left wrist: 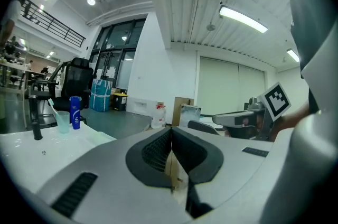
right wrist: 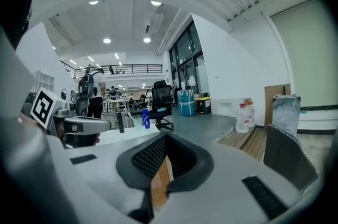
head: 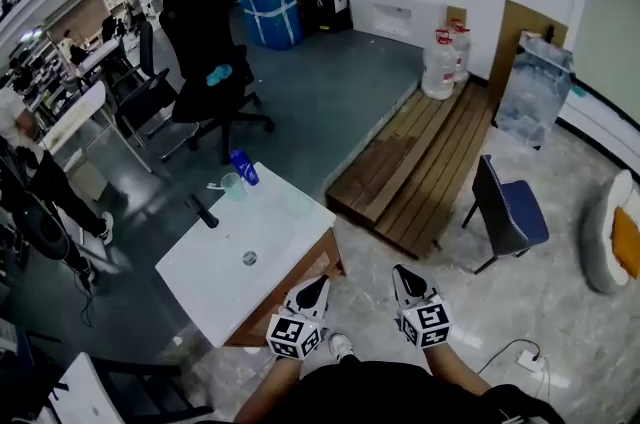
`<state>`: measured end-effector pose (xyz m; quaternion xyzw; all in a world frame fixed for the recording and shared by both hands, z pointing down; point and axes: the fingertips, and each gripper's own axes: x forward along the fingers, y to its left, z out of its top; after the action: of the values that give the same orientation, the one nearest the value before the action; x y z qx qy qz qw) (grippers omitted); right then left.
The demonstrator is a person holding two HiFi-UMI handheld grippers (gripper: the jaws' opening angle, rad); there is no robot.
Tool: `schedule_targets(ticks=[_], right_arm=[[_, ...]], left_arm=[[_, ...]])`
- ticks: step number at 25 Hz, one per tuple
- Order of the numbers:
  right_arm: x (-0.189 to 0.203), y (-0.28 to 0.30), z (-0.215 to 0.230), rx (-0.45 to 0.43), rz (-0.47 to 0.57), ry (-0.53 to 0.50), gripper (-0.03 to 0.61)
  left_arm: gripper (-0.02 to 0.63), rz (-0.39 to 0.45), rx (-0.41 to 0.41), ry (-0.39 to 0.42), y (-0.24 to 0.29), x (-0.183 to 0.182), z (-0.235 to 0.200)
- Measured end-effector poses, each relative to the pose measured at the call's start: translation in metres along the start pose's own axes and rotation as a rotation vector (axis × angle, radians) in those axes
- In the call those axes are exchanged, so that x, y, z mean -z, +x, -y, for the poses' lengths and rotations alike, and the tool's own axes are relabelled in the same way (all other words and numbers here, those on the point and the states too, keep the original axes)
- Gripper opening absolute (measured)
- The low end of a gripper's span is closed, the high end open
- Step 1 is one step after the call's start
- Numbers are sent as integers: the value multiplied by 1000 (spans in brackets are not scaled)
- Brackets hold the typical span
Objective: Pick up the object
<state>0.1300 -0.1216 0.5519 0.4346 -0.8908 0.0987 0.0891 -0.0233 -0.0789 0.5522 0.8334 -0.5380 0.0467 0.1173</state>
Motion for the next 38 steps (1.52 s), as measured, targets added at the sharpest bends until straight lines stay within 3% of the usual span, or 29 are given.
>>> schedule_targets(ticks=[12, 21, 26, 31, 38], right_arm=[[-34, 93, -34, -46, 54, -22, 18], [-54, 138, -47, -108, 72, -93, 18], [-55, 169, -46, -152, 45, -107, 18], [-59, 201, -46, -123, 68, -114, 18], [-51, 233, -56, -235, 37, -158, 18]], left_arm=[[21, 31, -28, -12, 14, -16, -90], [20, 55, -90, -39, 4, -16, -127], [20, 60, -150, -67, -7, -16, -144], [21, 48, -231, -76, -10, -10, -160], [21, 55, -339, -99, -1, -10, -180]])
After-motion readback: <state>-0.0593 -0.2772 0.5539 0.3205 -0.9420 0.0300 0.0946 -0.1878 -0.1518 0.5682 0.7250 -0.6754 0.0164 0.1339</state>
